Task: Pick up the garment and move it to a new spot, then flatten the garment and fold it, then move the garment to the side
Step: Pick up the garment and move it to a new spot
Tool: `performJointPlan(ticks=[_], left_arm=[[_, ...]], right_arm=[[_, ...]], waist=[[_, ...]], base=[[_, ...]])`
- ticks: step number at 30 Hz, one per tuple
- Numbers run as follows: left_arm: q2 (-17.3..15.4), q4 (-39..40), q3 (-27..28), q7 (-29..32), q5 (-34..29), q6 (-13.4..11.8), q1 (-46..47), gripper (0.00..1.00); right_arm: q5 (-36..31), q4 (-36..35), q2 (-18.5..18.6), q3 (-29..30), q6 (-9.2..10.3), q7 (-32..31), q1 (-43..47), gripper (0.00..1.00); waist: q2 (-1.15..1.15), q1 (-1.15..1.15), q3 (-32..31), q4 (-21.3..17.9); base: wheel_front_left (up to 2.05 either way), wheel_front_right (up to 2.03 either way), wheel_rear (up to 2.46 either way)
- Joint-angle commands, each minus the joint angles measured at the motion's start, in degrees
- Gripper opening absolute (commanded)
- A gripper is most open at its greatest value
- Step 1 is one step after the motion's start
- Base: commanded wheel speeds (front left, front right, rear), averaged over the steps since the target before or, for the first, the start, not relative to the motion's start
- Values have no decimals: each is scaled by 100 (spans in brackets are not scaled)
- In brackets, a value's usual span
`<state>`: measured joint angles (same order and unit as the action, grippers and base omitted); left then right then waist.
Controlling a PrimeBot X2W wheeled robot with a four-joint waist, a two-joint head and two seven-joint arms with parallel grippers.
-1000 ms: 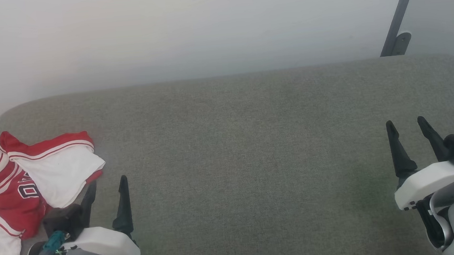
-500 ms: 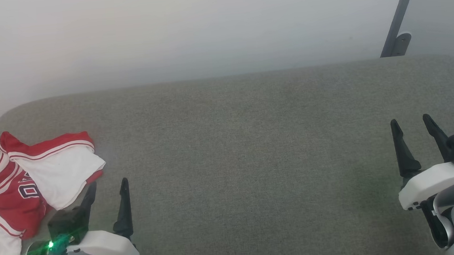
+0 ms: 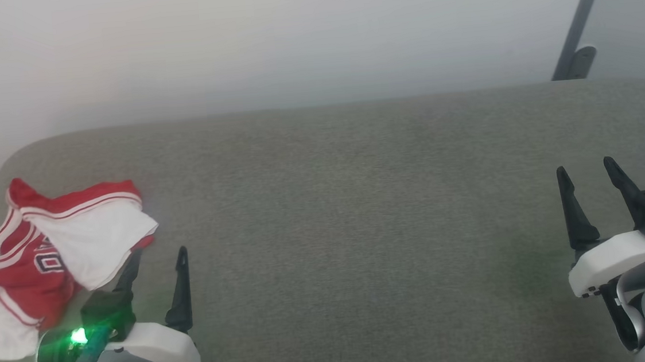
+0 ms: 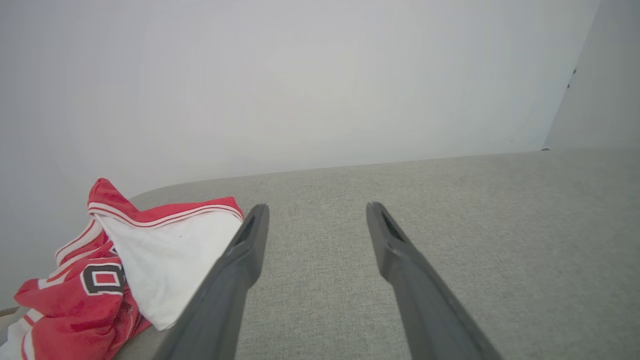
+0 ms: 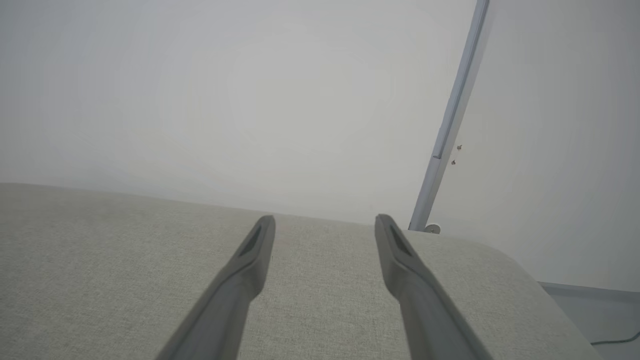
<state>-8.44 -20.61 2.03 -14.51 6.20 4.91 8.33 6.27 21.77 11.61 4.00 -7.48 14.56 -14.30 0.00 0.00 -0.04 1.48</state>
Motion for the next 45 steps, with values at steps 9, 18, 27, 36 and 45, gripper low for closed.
performJointPlan(ticks=[9, 18, 27, 36, 45], left_arm=[[107, -75, 205, -79, -197, 16, 146, 100], [292, -23, 405, -78, -197, -115, -47, 100], [470, 241, 654, -78, -79, -275, -383, 100], [536, 515, 778, -78, 56, -352, -733, 100], [319, 99, 549, -78, -84, 25, 261, 100]], right_arm=[[-48, -100, -58, -290, -1, 70, 52, 100], [-15, -78, -248, -724, -1, 65, 9, 100], [181, -54, -342, -1297, -1, 65, 97, 100], [299, -27, -336, -1714, -1, 65, -90, 100], [270, -122, -274, -1750, -1, 65, -304, 100]], waist=[[0, 0, 105, 945], [0, 0, 169, 1932], [0, 0, 132, 2780], [0, 0, 221, 2849], [0, 0, 739, 2101]], base=[[0, 0, 0], [0, 0, 0], [0, 0, 0], [0, 0, 0], [0, 0, 0]])
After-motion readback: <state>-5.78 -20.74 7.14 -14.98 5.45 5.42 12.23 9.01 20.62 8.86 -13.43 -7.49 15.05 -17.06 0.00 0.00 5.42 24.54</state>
